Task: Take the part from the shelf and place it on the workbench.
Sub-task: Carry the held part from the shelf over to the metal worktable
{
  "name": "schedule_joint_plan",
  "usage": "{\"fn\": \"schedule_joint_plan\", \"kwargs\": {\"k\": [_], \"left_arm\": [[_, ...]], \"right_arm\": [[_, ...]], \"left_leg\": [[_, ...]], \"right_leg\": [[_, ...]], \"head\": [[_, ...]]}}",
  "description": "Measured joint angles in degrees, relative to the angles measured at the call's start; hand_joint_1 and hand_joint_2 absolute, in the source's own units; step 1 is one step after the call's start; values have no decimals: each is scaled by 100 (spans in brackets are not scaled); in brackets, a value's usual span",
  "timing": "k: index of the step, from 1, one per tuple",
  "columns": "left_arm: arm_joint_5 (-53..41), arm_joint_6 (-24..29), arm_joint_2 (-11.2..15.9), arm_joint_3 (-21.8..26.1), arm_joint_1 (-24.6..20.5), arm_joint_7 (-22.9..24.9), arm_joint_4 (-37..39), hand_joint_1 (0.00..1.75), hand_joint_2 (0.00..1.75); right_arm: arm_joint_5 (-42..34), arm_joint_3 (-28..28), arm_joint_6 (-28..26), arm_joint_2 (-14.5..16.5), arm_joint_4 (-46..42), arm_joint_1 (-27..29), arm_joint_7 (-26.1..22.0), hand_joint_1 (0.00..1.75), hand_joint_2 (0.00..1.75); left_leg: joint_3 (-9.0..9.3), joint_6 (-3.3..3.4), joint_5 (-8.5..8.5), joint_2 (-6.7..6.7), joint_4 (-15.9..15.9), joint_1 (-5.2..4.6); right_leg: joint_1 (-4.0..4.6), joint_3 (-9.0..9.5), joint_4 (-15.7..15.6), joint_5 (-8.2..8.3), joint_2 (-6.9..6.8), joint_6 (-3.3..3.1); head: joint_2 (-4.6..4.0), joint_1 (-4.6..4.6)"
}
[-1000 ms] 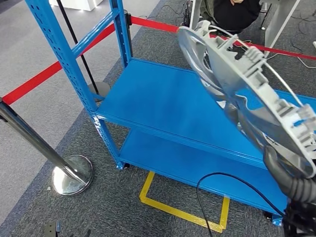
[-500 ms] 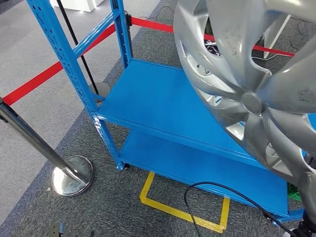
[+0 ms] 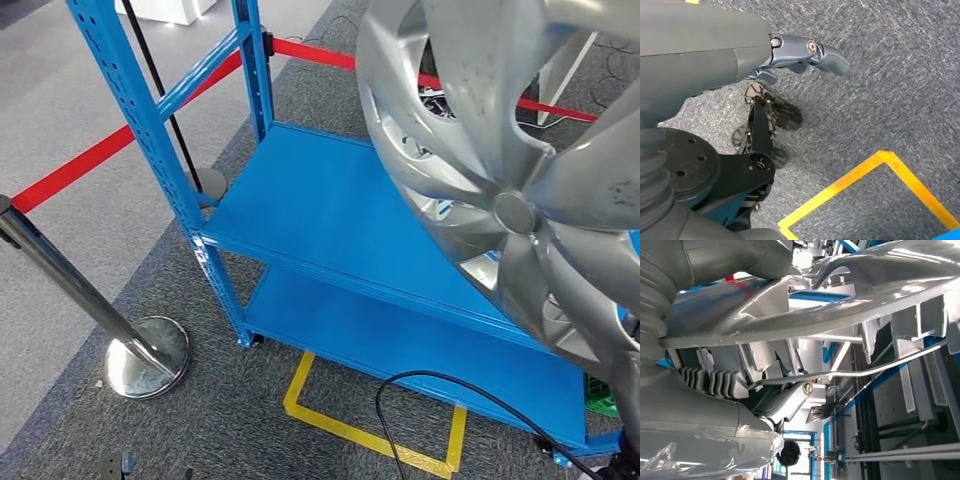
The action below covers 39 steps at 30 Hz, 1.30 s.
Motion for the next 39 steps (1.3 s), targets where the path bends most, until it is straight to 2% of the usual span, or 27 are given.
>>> {"fn": "schedule_joint_plan", "kwargs": {"k": [1, 3, 5, 7, 8, 10, 11, 12, 13, 15, 17, 18, 21, 22, 23, 25, 26, 27, 28, 29, 30, 32, 33, 34, 36, 37, 39], "left_arm": [[-45, -2, 1, -5, 1, 13, 4, 0, 175], [-125, -3, 6, -21, 2, 54, 8, 0, 175], [-121, 7, 25, -29, -3, 91, 11, 0, 175], [-90, 27, 55, -29, -15, 106, 22, 0, 175], [-72, 37, 72, -29, -22, 107, 30, 0, 175], [-46, 47, 97, -28, -29, 116, 51, 0, 175], [-38, 50, 115, -28, -30, 123, 62, 0, 175], [-36, 51, 135, -27, -30, 134, 72, 0, 175], [-47, 60, 156, -28, -31, 148, 79, 0, 175], [-109, 98, 191, -36, -36, 180, 86, 0, 175], [-188, 133, 212, -67, -47, 204, 97, 0, 175], [-212, 139, 216, -86, -51, 209, 103, 0, 175], [-237, 143, 222, -123, -33, 216, 115, 0, 175], [-240, 143, 226, -127, -27, 219, 118, 0, 175], [-242, 144, 231, -128, -24, 221, 120, 0, 175], [-249, 148, 246, -129, -25, 223, 121, 0, 175], [-256, 149, 250, -130, -24, 225, 122, 0, 175], [-264, 149, 252, -131, -24, 228, 124, 0, 175], [-271, 149, 252, -131, -23, 232, 126, 0, 175], [-277, 149, 252, -132, -23, 238, 127, 0, 175], [-280, 150, 251, -133, -24, 245, 128, 0, 175], [-285, 154, 249, -135, -25, 266, 133, 0, 175], [-287, 162, 248, -136, -26, 279, 136, 0, 175], [-289, 175, 248, -137, -26, 292, 139, 0, 175], [-294, 214, 256, -137, -24, 308, 143, 0, 175], [-295, 229, 257, -137, -22, 314, 146, 0, 175], [-295, 245, 258, -137, -21, 328, 152, 0, 175]], "right_arm": [[-4, -3, 13, 4, -2, 1, 6, 175, 175], [-52, -8, 41, 18, -7, 4, 45, 175, 175], [-200, -16, 78, 34, 1, 1, 136, 175, 175], [-420, -33, 119, 58, 28, -10, 243, 175, 175], [-519, -43, 131, 73, 49, -15, 293, 175, 175], [-627, -52, 140, 99, 113, -31, 370, 175, 175], [-643, -54, 135, 109, 156, -42, 399, 175, 175], [-645, -53, 122, 116, 199, -53, 414, 175, 175], [-645, -54, 105, 122, 238, -63, 422, 175, 175], [-653, -56, 68, 127, 284, -78, 425, 175, 175], [-666, -63, 45, 130, 299, -89, 426, 175, 175], [-672, -67, 38, 133, 301, -89, 427, 175, 175], [-680, -72, 26, 140, 311, -72, 430, 175, 175], [-681, -74, 23, 140, 315, -64, 431, 175, 175], [-681, -78, 20, 140, 318, -60, 432, 175, 175], [-683, -85, 12, 140, 327, -57, 433, 175, 175], [-685, -87, 9, 140, 336, -57, 434, 175, 175], [-690, -91, 5, 140, 346, -56, 435, 175, 175], [-693, -96, 2, 140, 356, -56, 436, 175, 175], [-697, -102, -2, 140, 362, -56, 437, 175, 175], [-701, -109, -5, 140, 366, -59, 437, 175, 175], [-712, -119, 0, 142, 364, -69, 437, 175, 175], [-721, -126, 5, 142, 363, -71, 436, 175, 175], [-731, -135, 13, 143, 363, -69, 435, 175, 175], [-750, -155, 23, 143, 364, -52, 434, 175, 175], [-762, -162, 29, 143, 364, -44, 434, 175, 175], [-790, -177, 47, 144, 364, -28, 431, 175, 175]], "left_leg": [[6, -29, -22, -5, 10, -6], [-5, -82, -42, -7, 32, -19], [-19, -127, -53, -5, 53, -16], [-99, -201, -230, 8, 228, -8], [-205, -242, -415, 15, 480, 4], [-523, -299, -823, 21, 1234, 35], [-649, -315, -933, 21, 1542, 48], [-690, -324, -926, 21, 1671, 59], [-628, -328, -813, 22, 1586, 68], [-224, -329, -442, 27, 896, 89], [155, -315, -236, 21, 214, 94], [225, -300, -212, 16, 59, 90], [139, -183, -126, 19, 20, 79], [95, -133, -77, 30, 16, 84], [40, -93, -25, 41, 10, 91], [-78, -53, 66, 47, 14, 78], [-138, -47, 109, 49, 16, 68], [-194, -43, 151, 51, 18, 56], [-243, -42, 193, 52, 19, 45], [-286, -45, 231, 52, 20, 36], [-318, -52, 265, 50, 23, 29], [-373, -89, 330, 49, 31, 9], [-395, -114, 368, 50, 35, 5], [-419, -143, 411, 52, 36, 3], [-467, -200, 467, 51, 45, 5], [-515, -233, 392, 52, 99, 3], [-697, -306, -39, 56, 521, 20]], "right_leg": [[4, 180, -316, 104, 7, -18], [16, 335, -593, 108, 22, -68], [12, 312, -628, 103, 23, -125], [-6, 294, -644, 122, 7, -187], [-17, 282, -652, 134, -6, -216], [-15, 240, -651, 157, -30, -257], [-14, 217, -650, 172, -37, -265], [-13, 193, -649, 192, -42, -266], [-14, 171, -648, 214, -44, -260], [-16, 138, -647, 262, -43, -224], [1, 107, -639, 317, -41, -167], [10, 93, -639, 353, -41, -135], [-5, 29, -649, 412, -34, -38], [-12, -21, -566, 299, -31, -12], [-15, -99, -361, 86, -29, 10], [-12, -292, 363, -466, -31, 33], [-9, -359, 726, -643, -31, 35], [-3, -357, 947, -690, -30, 27], [5, -260, 964, -618, -30, 11], [17, -57, 757, -470, -30, -17], [32, 231, 380, -328, -29, -53], [62, 797, -450, -265, -27, -120], [74, 949, -708, -301, -24, -141], [84, 999, -822, -334, -20, -159], [72, 928, -855, -274, -24, -204], [57, 881, -860, -225, -31, -237], [30, 774, -871, -113, -51, -294]], "head": [[1, -3], [1, -11], [0, -17], [1, -37], [1, -51], [2, -73], [1, -75], [1, -78], [1, -81], [1, -86], [2, -92], [2, -98], [0, -100], [1, -90], [1, -84], [1, -67], [0, -66], [1, -66], [1, -66], [1, -66], [2, -67], [1, -69], [1, -70], [0, -72], [1, -68], [1, -73], [1, -94]]}}
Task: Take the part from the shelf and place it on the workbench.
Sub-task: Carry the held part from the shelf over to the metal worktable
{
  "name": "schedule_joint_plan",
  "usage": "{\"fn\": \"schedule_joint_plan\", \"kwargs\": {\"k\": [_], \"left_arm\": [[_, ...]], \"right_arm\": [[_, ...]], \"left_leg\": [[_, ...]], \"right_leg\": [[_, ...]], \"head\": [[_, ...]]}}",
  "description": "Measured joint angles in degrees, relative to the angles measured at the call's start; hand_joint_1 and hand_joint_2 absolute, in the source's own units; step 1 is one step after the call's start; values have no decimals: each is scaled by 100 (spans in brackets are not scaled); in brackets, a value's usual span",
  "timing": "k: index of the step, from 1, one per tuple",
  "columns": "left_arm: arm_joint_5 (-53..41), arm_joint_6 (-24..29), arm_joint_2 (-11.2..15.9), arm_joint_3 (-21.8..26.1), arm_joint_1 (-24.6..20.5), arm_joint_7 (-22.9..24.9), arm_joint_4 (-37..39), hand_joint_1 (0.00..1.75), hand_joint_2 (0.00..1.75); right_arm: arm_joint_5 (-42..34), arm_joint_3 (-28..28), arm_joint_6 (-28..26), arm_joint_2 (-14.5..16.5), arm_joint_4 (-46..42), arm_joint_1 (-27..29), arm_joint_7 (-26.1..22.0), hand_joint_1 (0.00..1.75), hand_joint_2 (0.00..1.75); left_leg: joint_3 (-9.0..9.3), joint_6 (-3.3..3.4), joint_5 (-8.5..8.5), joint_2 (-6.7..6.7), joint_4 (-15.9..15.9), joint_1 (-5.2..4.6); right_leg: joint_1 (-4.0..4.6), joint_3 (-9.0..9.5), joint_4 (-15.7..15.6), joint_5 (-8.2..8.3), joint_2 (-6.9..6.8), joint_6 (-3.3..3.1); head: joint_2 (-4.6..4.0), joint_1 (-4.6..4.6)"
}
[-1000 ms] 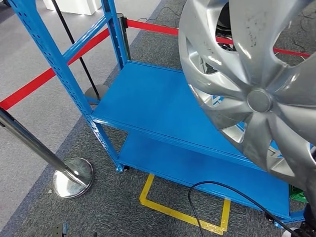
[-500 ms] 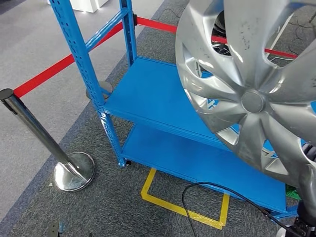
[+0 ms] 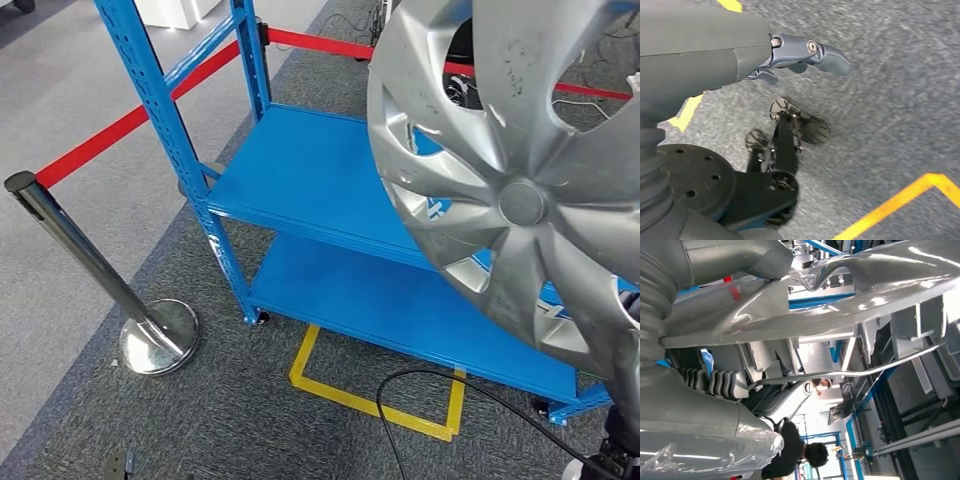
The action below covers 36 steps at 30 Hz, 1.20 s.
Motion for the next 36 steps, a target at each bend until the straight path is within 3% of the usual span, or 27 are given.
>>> {"fn": "schedule_joint_plan", "kwargs": {"k": [2, 3, 4, 5, 7, 9, 10, 11, 13, 15, 17, 18, 19, 20, 22, 24, 26, 28, 29, 32, 33, 34, 36], "left_arm": [[0, 5, -10, 0, -4, 26, 4, 0, 175], [0, 12, -12, 0, -8, 45, 7, 0, 175], [0, 23, -14, 0, -11, 65, 9, 0, 175], [-2, 39, -15, 0, -15, 86, 11, 0, 175], [-13, 77, -22, -3, -32, 121, 13, 0, 175], [-27, 97, -36, -7, -66, 149, 15, 0, 175], [-32, 98, -43, -9, -78, 160, 16, 0, 175], [-36, 99, -46, -9, -80, 167, 16, 0, 175], [-40, 99, -60, -9, -61, 179, 19, 0, 175], [-40, 102, -61, -10, -49, 184, 21, 0, 175], [-40, 108, -52, -11, -50, 185, 21, 0, 175], [-40, 109, -52, -11, -49, 184, 22, 0, 175], [-41, 109, -54, -13, -48, 184, 23, 0, 175], [-42, 106, -57, -14, -47, 184, 24, 0, 175], [-43, 95, -62, -18, -47, 184, 26, 0, 175], [-50, 73, -67, -26, -44, 184, 26, 0, 175], [-57, 43, -71, -32, -39, 184, 26, 0, 175], [-66, 19, -70, -33, -27, 184, 26, 0, 175], [-75, 14, -69, -35, -19, 184, 26, 0, 175], [-97, 9, -70, -52, -13, 185, 26, 0, 175], [-99, 9, -73, -62, -16, 186, 26, 0, 175], [-100, 9, -75, -73, -18, 188, 26, 0, 175], [-101, 8, -76, -91, -23, 191, 26, 0, 175]], "right_arm": [[-27, -24, 32, 1, 0, 18, -3, 175, 175], [-38, -39, 52, 1, 1, 25, -3, 175, 175], [-48, -54, 71, 1, 1, 29, -3, 175, 175], [-57, -67, 88, 3, 1, 32, -3, 175, 175], [-69, -91, 114, 14, -3, 34, -2, 175, 175], [-74, -116, 129, 27, -14, 30, -1, 175, 175], [-77, -125, 136, 32, -18, 29, -1, 175, 175], [-79, -131, 144, 34, -20, 29, 0, 175, 175], [-83, -137, 159, 39, -19, 42, 1, 175, 175], [-84, -144, 162, 41, -18, 52, 2, 175, 175], [-84, -150, 164, 42, -16, 51, 3, 175, 175], [-84, -154, 166, 42, -16, 51, 4, 175, 175], [-84, -157, 167, 42, -16, 51, 5, 175, 175], [-84, -161, 169, 42, -16, 50, 5, 175, 175], [-88, -167, 175, 42, -16, 45, 3, 175, 175], [-95, -185, 188, 42, -15, 37, -3, 175, 175], [-106, -221, 205, 42, -14, 30, -15, 175, 175], [-115, -251, 222, 43, -12, 23, -25, 175, 175], [-116, -259, 231, 43, -11, 20, -28, 175, 175], [-114, -283, 253, 44, -10, 17, -35, 175, 175], [-111, -291, 256, 44, -10, 17, -35, 175, 175], [-109, -298, 259, 44, -9, 17, -35, 175, 175], [-103, -310, 261, 44, -9, 17, -35, 175, 175]], "left_leg": [[-221, -65, -493, 3, 741, 31], [-273, -84, -580, 3, 1024, 43], [-245, -97, -532, 4, 1145, 53], [-123, -103, -384, 4, 1075, 61], [397, -105, -94, 5, 437, 79], [912, -57, -91, -1, -319, 79], [1027, -16, -135, -4, -525, 68], [1030, 37, -143, -5, -611, 55], [931, 134, -58, 14, -613, 50], [820, 213, 57, 36, -618, 60], [675, 249, 178, 41, -612, 51], [594, 252, 239, 41, -605, 46], [509, 249, 299, 41, -592, 42], [425, 242, 353, 41, -575, 39], [277, 213, 446, 38, -531, 38], [183, 163, 533, 32, -491, 24], [137, 103, 629, 30, -478, 21], [85, 34, 622, 30, -456, 32], [36, -1, 469, 30, -361, 37], [-208, -81, -391, 32, 521, 58], [-269, -96, -547, 32, 872, 62], [-276, -105, -550, 32, 1112, 64], [-48, -108, -235, 32, 1085, 69]], "right_leg": [[4, -146, 10, 106, -13, -25], [5, -219, 20, 156, -18, -23], [5, -294, 32, 203, -21, -15], [3, -368, 48, 250, -22, -2], [7, -492, 84, 334, -18, 43], [24, -576, 129, 412, -21, 103], [29, -607, 138, 459, -26, 132], [23, -633, 137, 512, -29, 161], [1, -702, 167, 470, -24, 219], [-13, -833, 525, 34, -16, 273], [-14, -997, 1264, -511, -14, 306], [-14, -1032, 1586, -630, -13, 313], [-13, -997, 1760, -611, -12, 313], [-12, -872, 1732, -477, -12, 307], [-12, -364, 1140, -198, -8, 277], [-1, 203, 314, -239, 5, 247], [22, 378, -40, -338, 18, 211], [13, 267, -22, -257, 8, 127], [3, 207, -20, -195, 0, 75], [-11, -31, -18, 24, -14, -4], [-10, -123, -12, 95, -17, -4], [-9, -215, -3, 161, -21, 1], [-12, -401, 26, 282, -26, 31]], "head": [[-1, -24], [0, -25], [0, -27], [0, -28], [1, -31], [1, -33], [1, -34], [1, -33], [1, -31], [-1, -18], [-1, -5], [0, -2], [1, -2], [1, -2], [0, -3], [0, -9], [1, -6], [1, 1], [1, -12], [0, -48], [1, -49], [1, -49], [1, -49]]}}
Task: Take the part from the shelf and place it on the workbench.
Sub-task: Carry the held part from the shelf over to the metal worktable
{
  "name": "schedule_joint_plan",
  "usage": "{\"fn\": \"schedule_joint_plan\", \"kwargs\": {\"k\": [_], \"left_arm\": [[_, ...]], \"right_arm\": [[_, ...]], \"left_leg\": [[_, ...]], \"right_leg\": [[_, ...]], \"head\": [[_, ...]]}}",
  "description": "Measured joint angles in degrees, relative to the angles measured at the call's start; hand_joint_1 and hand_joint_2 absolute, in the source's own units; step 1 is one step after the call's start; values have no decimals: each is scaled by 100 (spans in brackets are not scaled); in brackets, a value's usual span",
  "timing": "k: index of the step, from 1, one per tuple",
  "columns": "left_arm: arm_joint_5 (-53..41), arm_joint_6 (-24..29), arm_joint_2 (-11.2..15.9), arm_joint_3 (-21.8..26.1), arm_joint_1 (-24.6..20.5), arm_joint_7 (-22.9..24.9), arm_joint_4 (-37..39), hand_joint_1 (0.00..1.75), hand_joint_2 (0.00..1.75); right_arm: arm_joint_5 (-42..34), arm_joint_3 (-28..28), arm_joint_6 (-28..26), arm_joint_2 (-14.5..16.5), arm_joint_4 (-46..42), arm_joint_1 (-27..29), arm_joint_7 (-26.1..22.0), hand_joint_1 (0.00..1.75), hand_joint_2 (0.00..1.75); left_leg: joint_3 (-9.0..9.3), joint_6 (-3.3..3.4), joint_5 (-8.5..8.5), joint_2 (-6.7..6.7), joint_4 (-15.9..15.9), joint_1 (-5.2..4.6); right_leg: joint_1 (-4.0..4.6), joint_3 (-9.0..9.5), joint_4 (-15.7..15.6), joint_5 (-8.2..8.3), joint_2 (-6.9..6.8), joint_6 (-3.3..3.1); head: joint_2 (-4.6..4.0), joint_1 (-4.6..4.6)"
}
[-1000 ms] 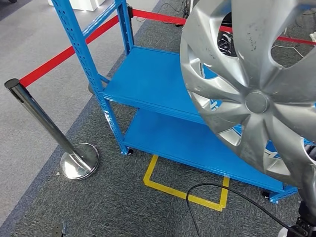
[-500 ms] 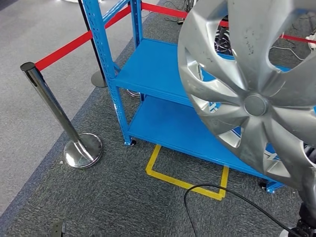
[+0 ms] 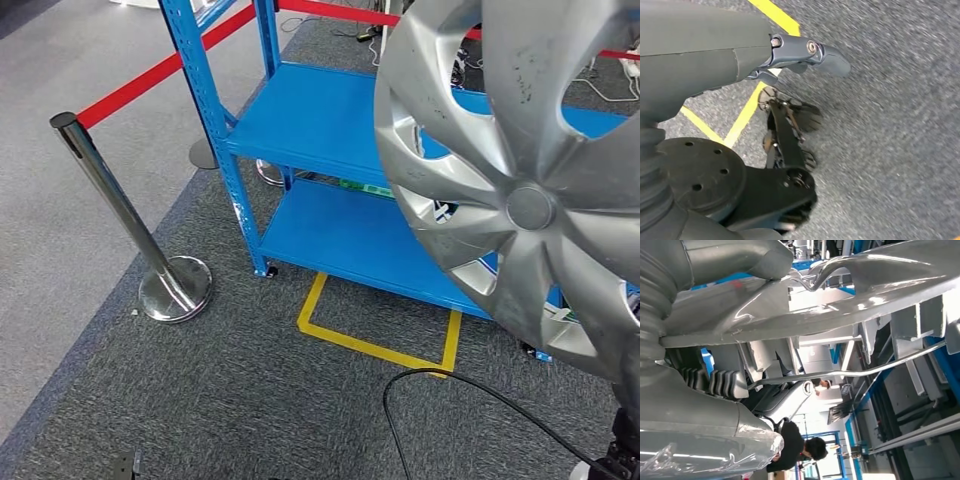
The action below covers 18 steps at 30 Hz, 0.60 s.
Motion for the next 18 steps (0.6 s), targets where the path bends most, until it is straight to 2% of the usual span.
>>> {"fn": "schedule_joint_plan", "kwargs": {"k": [1, 2, 3, 4, 5, 6, 7, 8, 9, 11, 12, 13, 14, 15, 16, 17, 18], "left_arm": [[-1, -1, 0, -8, -5, 0, 0, 0, 175], [-2, -1, -3, -20, -12, 0, 0, 0, 175], [-4, -1, -7, -31, -25, 0, 0, 0, 175], [-7, -2, -10, -40, -38, 0, 0, 0, 175], [-9, -2, -14, -46, -45, 1, 0, 0, 175], [-10, -3, -18, -47, -40, 1, 1, 0, 175], [-11, -3, -22, -49, -28, 2, 1, 0, 175], [-11, -3, -23, -49, -12, 4, 2, 0, 175], [-11, -1, -22, -49, 0, 6, 2, 0, 175], [-10, 4, -12, -49, 2, 8, 2, 0, 175], [-10, 6, -11, -49, 1, 9, 2, 0, 175], [-10, 4, -13, -49, 0, 11, 2, 0, 175], [-11, 3, -16, -49, 1, 14, 2, 0, 175], [-11, 3, -19, -49, 1, 16, 2, 0, 175], [-11, 3, -21, -49, -1, 17, 2, 0, 175], [-11, 3, -24, -49, -3, 17, 2, 0, 175], [-11, 2, -27, -49, -4, 17, 2, 0, 175]], "right_arm": [[3, -5, 1, 0, -1, 0, -1, 175, 175], [5, -13, 2, 1, -4, 0, -1, 175, 175], [8, -21, 1, 1, -9, -1, -3, 175, 175], [12, -30, -1, 2, -15, -1, -7, 175, 175], [16, -37, -3, 2, -20, -2, -10, 175, 175], [22, -43, -7, 2, -22, 1, -14, 175, 175], [27, -49, -13, 2, -23, 8, -16, 175, 175], [31, -54, -17, 2, -22, 15, -17, 175, 175], [34, -59, -21, 2, -22, 19, -17, 175, 175], [35, -69, -28, 2, -22, 18, -19, 175, 175], [36, -74, -31, 2, -22, 16, -19, 175, 175], [36, -79, -35, 2, -22, 15, -19, 175, 175], [36, -83, -38, 2, -22, 14, -19, 175, 175], [36, -87, -41, 2, -22, 12, -18, 175, 175], [36, -91, -43, 2, -22, 10, -18, 175, 175], [36, -93, -43, 3, -23, 3, -18, 175, 175], [37, -96, -42, 4, -26, -8, -18, 175, 175]], "left_leg": [[249, 2, 150, 0, -277, 6], [573, 8, 216, -1, -683, 10], [874, 33, 171, -5, -1120, 11], [1081, 64, 98, -11, -1455, 7], [1182, 105, 49, -17, -1662, -7], [1162, 156, 46, -18, -1735, -15], [1097, 199, 100, -10, -1721, -17], [1038, 248, 159, 2, -1716, -16], [972, 293, 224, 15, -1716, -9], [823, 350, 356, 27, -1711, -18], [740, 360, 426, 28, -1706, -27], [650, 364, 494, 28, -1698, -36], [557, 361, 558, 28, -1684, -44], [460, 354, 620, 28, -1663, -49], [368, 342, 679, 26, -1639, -51], [289, 325, 731, 23, -1615, -59], [228, 303, 784, 20, -1593, -66]], "right_leg": [[0, -78, 21, 55, 0, 23], [9, -148, 49, 101, 0, 49], [18, -201, 76, 151, -2, 76], [26, -246, 90, 209, -7, 102], [28, -284, 88, 275, -12, 129], [20, -320, 75, 346, -12, 159], [8, -358, 73, 351, -7, 189], [-2, -406, 133, 247, -1, 219], [-8, -467, 304, 23, 6, 245], [-13, -613, 987, -600, 9, 274], [-13, -663, 1372, -810, 10, 282], [-11, -665, 1657, -867, 11, 282], [-7, -594, 1771, -782, 11, 273], [-1, -427, 1688, -607, 12, 256], [7, -161, 1415, -445, 14, 231], [21, 183, 990, -402, 16, 202], [31, 522, 514, -451, 18, 182]], "head": [[-1, -1], [-1, -5], [-1, -5], [-1, -5], [-1, -7], [0, -4], [-1, -5], [0, 2], [1, 11], [1, 41], [0, 51], [0, 59], [-1, 62], [0, 63], [0, 63], [0, 63], [1, 63]]}}
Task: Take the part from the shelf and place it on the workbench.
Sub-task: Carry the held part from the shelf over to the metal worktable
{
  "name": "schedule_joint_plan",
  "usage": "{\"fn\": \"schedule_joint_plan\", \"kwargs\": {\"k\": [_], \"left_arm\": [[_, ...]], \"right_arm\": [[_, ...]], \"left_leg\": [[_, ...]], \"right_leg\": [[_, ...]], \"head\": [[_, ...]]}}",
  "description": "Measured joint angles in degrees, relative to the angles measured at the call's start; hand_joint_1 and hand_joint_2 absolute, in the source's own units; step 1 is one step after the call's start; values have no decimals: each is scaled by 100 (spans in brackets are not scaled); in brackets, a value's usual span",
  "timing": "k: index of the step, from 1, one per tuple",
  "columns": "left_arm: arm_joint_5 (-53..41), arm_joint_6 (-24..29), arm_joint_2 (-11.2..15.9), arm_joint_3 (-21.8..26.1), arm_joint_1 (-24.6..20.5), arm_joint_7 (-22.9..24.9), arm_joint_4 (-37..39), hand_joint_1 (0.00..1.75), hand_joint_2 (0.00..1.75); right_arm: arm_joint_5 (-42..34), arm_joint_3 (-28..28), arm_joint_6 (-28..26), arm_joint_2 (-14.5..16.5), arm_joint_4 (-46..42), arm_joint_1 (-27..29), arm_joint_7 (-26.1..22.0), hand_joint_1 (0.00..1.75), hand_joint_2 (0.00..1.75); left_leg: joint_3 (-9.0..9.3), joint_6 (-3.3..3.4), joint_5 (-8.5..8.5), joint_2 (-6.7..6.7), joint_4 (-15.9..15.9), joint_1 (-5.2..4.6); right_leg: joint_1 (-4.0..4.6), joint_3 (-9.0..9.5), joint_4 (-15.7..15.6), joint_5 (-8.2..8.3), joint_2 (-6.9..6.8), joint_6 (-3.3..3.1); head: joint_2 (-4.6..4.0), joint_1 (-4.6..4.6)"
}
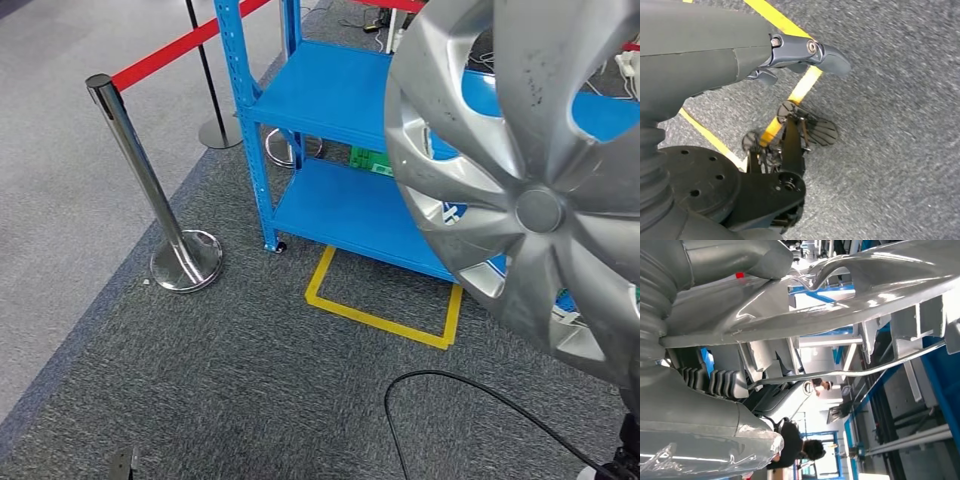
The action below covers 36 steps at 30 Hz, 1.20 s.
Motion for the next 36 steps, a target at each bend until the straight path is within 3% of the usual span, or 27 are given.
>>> {"fn": "schedule_joint_plan", "kwargs": {"k": [1, 2, 4, 5, 6, 9, 10, 11, 12, 14, 16, 17, 19, 20, 22, 24, 25, 26, 27, 29, 31, 32, 34, 36], "left_arm": [[-1, -1, -4, -1, -1, 0, 0, 0, 175], [-2, -2, -8, -1, 0, -1, 0, 0, 175], [-4, -3, -9, -1, 10, 0, 0, 0, 175], [-5, -2, -9, -1, 16, 0, 0, 0, 175], [-5, -2, -8, -1, 21, 1, 0, 0, 175], [-7, -2, -8, -3, 18, 1, 0, 0, 175], [-7, -2, -9, -4, 14, 1, 0, 0, 175], [-8, -4, -10, -4, 11, 1, 0, 0, 175], [-8, -7, -9, -4, 9, 1, 0, 0, 175], [-8, -13, -1, -5, 0, 1, 0, 0, 175], [-13, -16, 7, -7, -18, 1, 0, 0, 175], [-18, -16, 8, -8, -27, -1, 0, 0, 175], [-26, -15, 10, -9, -21, -29, 0, 0, 175], [-28, -14, 15, -9, -10, -69, 0, 0, 175], [-21, -10, 29, -8, 11, -175, 0, 0, 175], [-22, -14, 39, -8, 15, -242, 0, 0, 175], [-31, -18, 40, -8, 18, -251, 0, 0, 175], [-45, -20, 40, -9, 24, -248, 0, 0, 175], [-61, -20, 40, -10, 29, -239, 0, 0, 175], [-82, -20, 38, -11, 35, -226, 0, 0, 175], [-93, -21, 41, -11, 40, -225, -1, 0, 175], [-95, -21, 43, -11, 43, -225, -1, 0, 175], [-93, -34, 49, -11, 47, -248, -2, 0, 175], [-84, -65, 68, -11, 46, -297, -2, 0, 175]], "right_arm": [[1, -4, 1, 2, -3, -9, -1, 175, 175], [1, -8, 2, 5, -7, -19, -2, 175, 175], [0, -18, 4, 11, -10, -29, -5, 175, 175], [-1, -25, 6, 14, -11, -35, -6, 175, 175], [-1, -33, 7, 17, -11, -40, -4, 175, 175], [0, -66, 9, 31, -10, -48, -4, 175, 175], [1, -76, 9, 33, -10, -48, -4, 175, 175], [3, -85, 10, 36, -9, -48, -2, 175, 175], [5, -92, 10, 39, -9, -48, -1, 175, 175], [8, -107, 9, 51, -11, -48, 0, 175, 175], [11, -121, 8, 66, -17, -53, -1, 175, 175], [13, -125, 7, 73, -19, -59, -1, 175, 175], [3, -128, 7, 85, -20, -61, -7, 175, 175], [-25, -129, 6, 88, -19, -53, -14, 175, 175], [-121, -133, 16, 90, -15, -29, -37, 175, 175], [-186, -139, 78, 90, -14, -8, -88, 175, 175], [-181, -143, 125, 90, -14, 4, -121, 175, 175], [-154, -146, 170, 90, -14, 17, -153, 175, 175], [-118, -148, 205, 90, -14, 27, -175, 175, 175], [-53, -149, 239, 90, -16, 32, -201, 175, 175], [-22, -150, 243, 90, -25, 25, -215, 175, 175], [-17, -152, 240, 90, -29, 23, -220, 175, 175], [-20, -161, 214, 91, -33, 29, -228, 175, 175], [5, -174, 155, 100, -33, 27, -243, 175, 175]], "left_leg": [[-37, -24, 57, -2, 11, -4], [-63, -53, 113, -2, 14, -2], [-109, -120, 190, -1, 15, 12], [-149, -159, 110, 0, 55, 18], [-212, -196, -90, -1, 188, 23], [-470, -277, -949, 1, 1161, 49], [-508, -292, -1038, 1, 1472, 55], [-480, -302, -974, 1, 1646, 60], [-367, -306, -805, 1, 1642, 65], [132, -302, -524, 1, 1118, 79], [693, -259, -602, -5, 310, 76], [832, -226, -676, -9, 52, 64], [800, -129, -662, -8, -89, 46], [749, -82, -613, -3, -94, 45], [656, 6, -509, 13, -105, 59], [554, 41, -415, 33, -101, 55], [502, 43, -373, 54, -98, 52], [452, 38, -334, 82, -93, 51], [407, 29, -302, 118, -88, 52], [340, -5, -256, 195, -69, 53], [307, -55, -225, 272, -45, 31], [300, -83, -210, 312, -34, 18], [290, -137, -183, 407, -25, 12], [234, -198, -300, 345, 76, 29]], "right_leg": [[14, 226, -355, -89, 2, -13], [28, 337, -572, -170, 5, -23], [33, 252, -615, -114, 0, -74], [26, 191, -611, -57, -6, -118], [16, 128, -613, 16, -14, -165], [7, -119, -600, 249, -22, -228], [7, -225, -584, 321, -23, -225], [6, -333, -561, 386, -24, -216], [5, -440, -531, 445, -25, -203], [7, -632, -462, 550, -24, -163], [21, -763, -407, 654, -29, -116], [22, -805, -406, 714, -35, -91], [7, -871, -438, 825, -40, -32], [-4, -914, -424, 789, -34, 1], [-16, -1051, -109, 426, -18, 58], [-21, -1247, 626, -91, -13, 101], [-22, -1315, 973, -218, -13, 115], [-22, -1317, 1176, -222, -14, 123], [-23, -1218, 1158, -122, -19, 124], [-28, -711, 495, 134, -123, 128], [3, -215, -263, 185, -317, 99], [21, -115, -444, 159, -367, 70], [34, -146, -482, 173, -286, -15], [15, -200, -493, 225, -173, -103]], "head": [[-1, -2], [0, -2], [-1, -2], [0, -7], [-1, -19], [-1, -44], [0, -44], [-1, -45], [-1, -45], [-1, -47], [0, -46], [0, -47], [0, -47], [-1, -45], [-1, -24], [-1, 0], [-1, 3], [-1, 5], [-1, 7], [-1, 12], [-1, 13], [-1, 15], [-1, 7], [-1, 5]]}}
